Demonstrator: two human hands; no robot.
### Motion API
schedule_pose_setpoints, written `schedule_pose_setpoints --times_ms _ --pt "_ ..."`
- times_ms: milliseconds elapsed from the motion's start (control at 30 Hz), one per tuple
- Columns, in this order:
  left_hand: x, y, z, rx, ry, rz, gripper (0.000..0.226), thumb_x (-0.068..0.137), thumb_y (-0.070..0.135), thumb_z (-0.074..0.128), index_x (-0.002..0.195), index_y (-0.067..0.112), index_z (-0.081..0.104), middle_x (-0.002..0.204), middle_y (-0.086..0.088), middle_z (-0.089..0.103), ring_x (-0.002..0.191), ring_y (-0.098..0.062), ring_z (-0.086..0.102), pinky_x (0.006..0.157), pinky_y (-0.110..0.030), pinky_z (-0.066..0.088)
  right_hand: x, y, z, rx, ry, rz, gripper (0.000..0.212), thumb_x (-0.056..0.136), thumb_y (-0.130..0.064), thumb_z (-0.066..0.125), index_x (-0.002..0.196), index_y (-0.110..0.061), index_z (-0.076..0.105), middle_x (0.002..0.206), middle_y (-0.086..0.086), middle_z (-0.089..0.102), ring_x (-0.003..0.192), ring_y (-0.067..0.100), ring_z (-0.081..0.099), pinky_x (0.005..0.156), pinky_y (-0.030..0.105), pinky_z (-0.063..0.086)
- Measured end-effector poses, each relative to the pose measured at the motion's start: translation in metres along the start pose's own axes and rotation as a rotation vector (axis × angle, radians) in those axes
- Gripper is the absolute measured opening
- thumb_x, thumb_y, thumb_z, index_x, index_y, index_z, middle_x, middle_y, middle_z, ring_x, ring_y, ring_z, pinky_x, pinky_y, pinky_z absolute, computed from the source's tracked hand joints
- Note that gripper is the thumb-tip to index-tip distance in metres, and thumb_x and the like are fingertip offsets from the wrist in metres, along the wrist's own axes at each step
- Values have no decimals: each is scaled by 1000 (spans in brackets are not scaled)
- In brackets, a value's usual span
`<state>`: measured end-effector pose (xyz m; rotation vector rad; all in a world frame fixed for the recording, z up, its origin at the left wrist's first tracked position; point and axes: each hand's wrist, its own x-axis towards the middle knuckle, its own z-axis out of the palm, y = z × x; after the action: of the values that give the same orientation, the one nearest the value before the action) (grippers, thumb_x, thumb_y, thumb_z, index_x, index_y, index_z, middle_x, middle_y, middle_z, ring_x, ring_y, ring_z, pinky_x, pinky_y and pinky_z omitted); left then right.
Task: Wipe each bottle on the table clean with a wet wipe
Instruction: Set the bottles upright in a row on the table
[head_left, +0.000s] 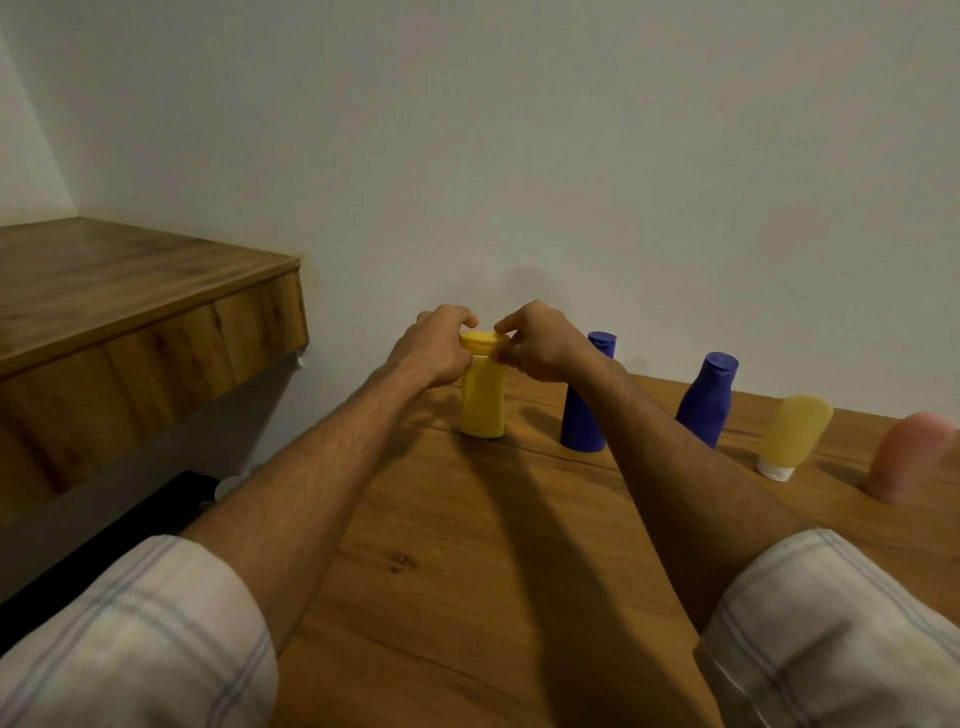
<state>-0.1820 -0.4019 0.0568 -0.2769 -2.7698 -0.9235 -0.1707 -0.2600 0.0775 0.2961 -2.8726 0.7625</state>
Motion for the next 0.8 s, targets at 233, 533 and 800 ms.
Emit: schedule_pose_setpoints --times_ms 233,533,800 --pt "-8 12 -6 13 86 20 63 83 5 73 138 20 48 138 -12 52 118 -28 56 91 -39 51 -13 2 -9 33 40 8 46 86 -14 68 130 -6 54 123 13 61 104 23 62 82 27 49" --pt "-36 51 5 98 184 154 64 78 3 73 134 24 52 131 -11 52 122 -27 43 88 -33 41 -57 16 -35 50 132 -7 42 85 -12 69 125 -7 57 119 10 63 101 19 62 82 25 47" --pt "-71 99 31 60 151 285 54 79 8 74 129 20 55 123 -9 59 116 -25 52 92 -38 48 -109 33 -64 1 256 -34 32 85 -9 67 116 -4 63 109 10 68 95 19 65 84 26 50"
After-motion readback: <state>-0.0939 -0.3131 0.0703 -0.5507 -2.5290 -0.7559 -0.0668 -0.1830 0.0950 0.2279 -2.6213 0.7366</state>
